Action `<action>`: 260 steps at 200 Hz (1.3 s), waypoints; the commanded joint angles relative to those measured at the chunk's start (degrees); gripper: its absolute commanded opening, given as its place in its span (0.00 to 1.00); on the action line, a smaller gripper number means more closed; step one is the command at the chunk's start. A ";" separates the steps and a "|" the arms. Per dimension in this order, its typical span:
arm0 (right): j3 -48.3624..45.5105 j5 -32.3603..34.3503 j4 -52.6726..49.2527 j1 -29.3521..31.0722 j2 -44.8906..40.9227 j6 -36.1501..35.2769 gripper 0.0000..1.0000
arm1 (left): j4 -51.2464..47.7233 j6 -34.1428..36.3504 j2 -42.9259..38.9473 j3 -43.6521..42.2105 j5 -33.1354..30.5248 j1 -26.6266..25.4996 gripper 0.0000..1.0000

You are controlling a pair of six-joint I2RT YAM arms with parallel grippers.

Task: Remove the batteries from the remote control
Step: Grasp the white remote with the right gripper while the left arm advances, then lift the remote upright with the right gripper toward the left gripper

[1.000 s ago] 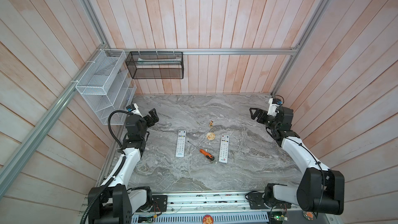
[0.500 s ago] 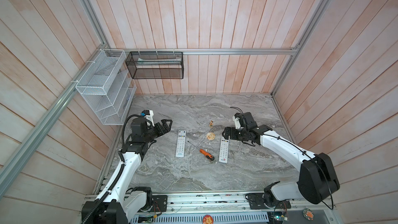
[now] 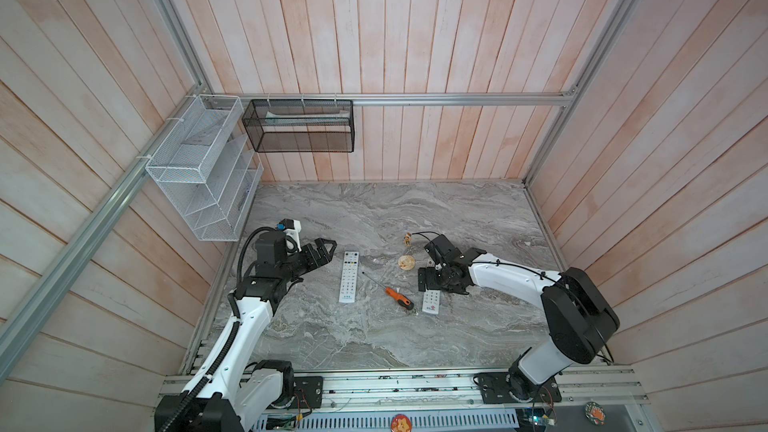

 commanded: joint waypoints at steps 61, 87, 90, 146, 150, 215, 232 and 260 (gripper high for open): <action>-1.71 1.28 0.04 0.31 3.51 0.53 0.75 | -1.10 0.61 -0.13 -0.54 1.24 -0.30 1.00; -2.07 1.26 0.30 0.21 2.85 0.32 0.63 | -1.14 0.15 -0.27 -0.55 1.33 -0.38 1.00; -2.08 1.30 0.36 0.27 2.68 0.31 0.61 | -1.15 0.08 -0.27 -0.54 1.36 -0.38 1.00; -2.49 -0.20 3.02 -0.53 -2.53 -1.62 0.39 | 0.11 -0.90 -0.36 -0.50 3.61 -0.38 1.00; -2.49 -0.61 3.33 -0.64 -3.11 -1.97 0.38 | 0.42 -0.90 -0.39 -0.50 4.13 -0.38 1.00; -5.70 -36.72 18.58 -11.00 -14.75 -9.62 0.30 | 9.49 -3.75 -0.48 -0.77 14.77 -0.47 1.00; -4.69 -50.50 21.73 -12.69 -15.60 -9.72 0.30 | 13.62 -5.50 -0.35 -0.38 18.95 -0.56 1.00; -3.27 -64.34 29.45 -12.71 -15.69 -5.42 0.30 | 23.57 -11.51 0.42 0.37 26.34 -0.72 1.00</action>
